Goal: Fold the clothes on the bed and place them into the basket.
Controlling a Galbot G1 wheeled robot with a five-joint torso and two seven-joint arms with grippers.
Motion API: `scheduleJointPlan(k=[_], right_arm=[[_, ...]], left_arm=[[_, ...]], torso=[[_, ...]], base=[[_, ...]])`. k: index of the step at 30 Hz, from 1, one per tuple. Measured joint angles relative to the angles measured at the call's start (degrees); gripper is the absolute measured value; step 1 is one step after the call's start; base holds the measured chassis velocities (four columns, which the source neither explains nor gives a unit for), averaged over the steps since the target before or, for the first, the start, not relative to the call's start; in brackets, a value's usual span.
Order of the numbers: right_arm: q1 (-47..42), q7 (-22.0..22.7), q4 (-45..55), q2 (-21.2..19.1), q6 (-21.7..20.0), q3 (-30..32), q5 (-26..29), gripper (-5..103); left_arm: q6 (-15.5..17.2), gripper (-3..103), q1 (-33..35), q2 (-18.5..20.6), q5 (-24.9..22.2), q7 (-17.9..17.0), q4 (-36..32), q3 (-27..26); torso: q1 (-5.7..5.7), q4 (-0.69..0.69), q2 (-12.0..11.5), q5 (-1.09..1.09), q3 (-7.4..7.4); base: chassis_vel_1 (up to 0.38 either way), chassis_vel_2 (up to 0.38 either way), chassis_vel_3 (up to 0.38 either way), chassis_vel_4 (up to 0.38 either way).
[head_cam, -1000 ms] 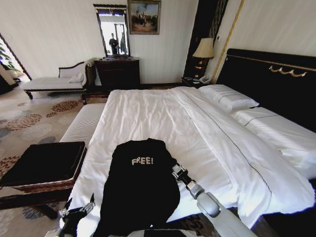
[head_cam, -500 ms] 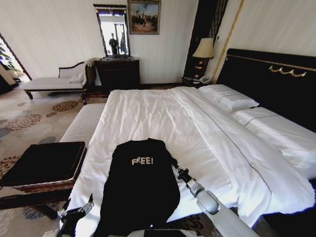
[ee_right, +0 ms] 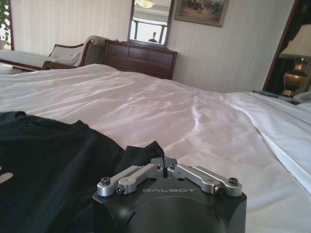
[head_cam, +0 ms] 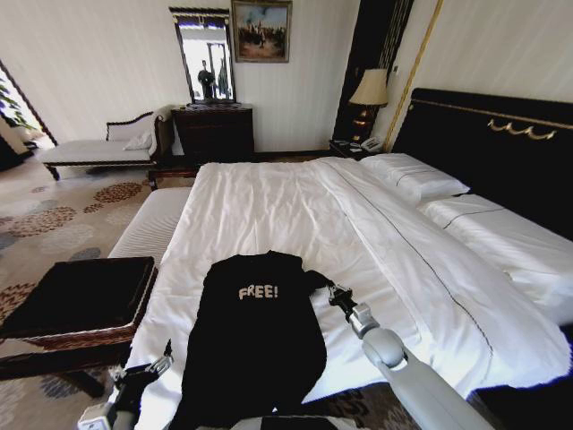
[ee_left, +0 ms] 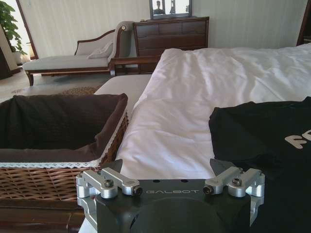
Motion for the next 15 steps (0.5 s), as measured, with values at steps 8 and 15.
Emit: scheduleJointPlan(k=[8,15], right_arm=[[1.11,2.64,-0.61,0.20,-6.86,2.48,9.92,0],[0.27,4.18,-0.89,0.61,-9.84,3.32,10.67,0]], left_arm=[[0.16,100,-0.29,0.07,0.03,0.00,0.29,-0.02],[0.66,100,-0.86,0.34,0.29,-0.01,0.44,0.36]], torso=[[0.00,0.00,0.00,0.00,0.00],[0.00,0.00,0.00,0.00,-0.01]], base=[[0.000,0.000,0.000,0.000],[0.000,0.000,0.000,0.000]])
